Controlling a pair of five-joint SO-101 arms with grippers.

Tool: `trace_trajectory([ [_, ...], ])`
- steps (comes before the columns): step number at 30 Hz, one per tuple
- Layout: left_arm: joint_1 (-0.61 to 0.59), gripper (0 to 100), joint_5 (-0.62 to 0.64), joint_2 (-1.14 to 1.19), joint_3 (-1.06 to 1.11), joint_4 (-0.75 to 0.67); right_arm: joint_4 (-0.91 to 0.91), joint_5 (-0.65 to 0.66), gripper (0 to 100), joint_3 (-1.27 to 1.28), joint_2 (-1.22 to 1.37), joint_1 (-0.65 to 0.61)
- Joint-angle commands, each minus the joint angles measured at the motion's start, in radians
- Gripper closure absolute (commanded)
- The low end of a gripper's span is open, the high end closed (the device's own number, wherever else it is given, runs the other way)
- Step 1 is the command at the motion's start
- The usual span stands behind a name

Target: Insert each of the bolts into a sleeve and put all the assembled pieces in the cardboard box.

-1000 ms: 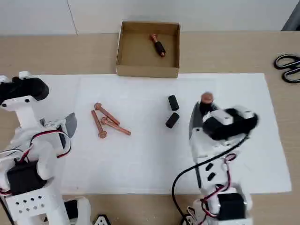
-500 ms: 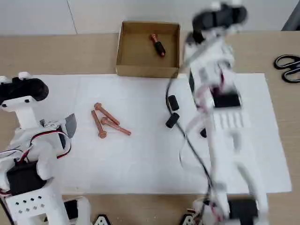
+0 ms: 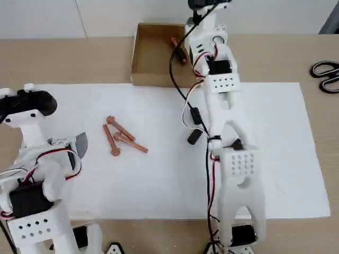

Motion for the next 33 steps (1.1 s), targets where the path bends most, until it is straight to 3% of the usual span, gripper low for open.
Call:
trace_trajectory([
  [1,-0.003,74,-0.005,-0.015,-0.004,0.002,-0.033,0.014,99.5,-0.305,0.168,-0.005],
  [8,-0.003,74,-0.005,-0.015,-0.004,0.002,-0.024,0.014,99.5,-0.526,0.403,-0.010],
  [23,-0.003,74,-0.006,-0.015,-0.004,0.003,-0.024,0.014,98.7,-0.483,0.437,0.012],
  [30,-0.003,74,-0.006,-0.015,-0.004,0.003,-0.024,0.012,82.7,-0.453,0.437,0.028],
  [33,-0.003,74,-0.008,-0.015,-0.004,0.003,-0.024,0.012,81.1,-0.453,0.437,0.028],
])
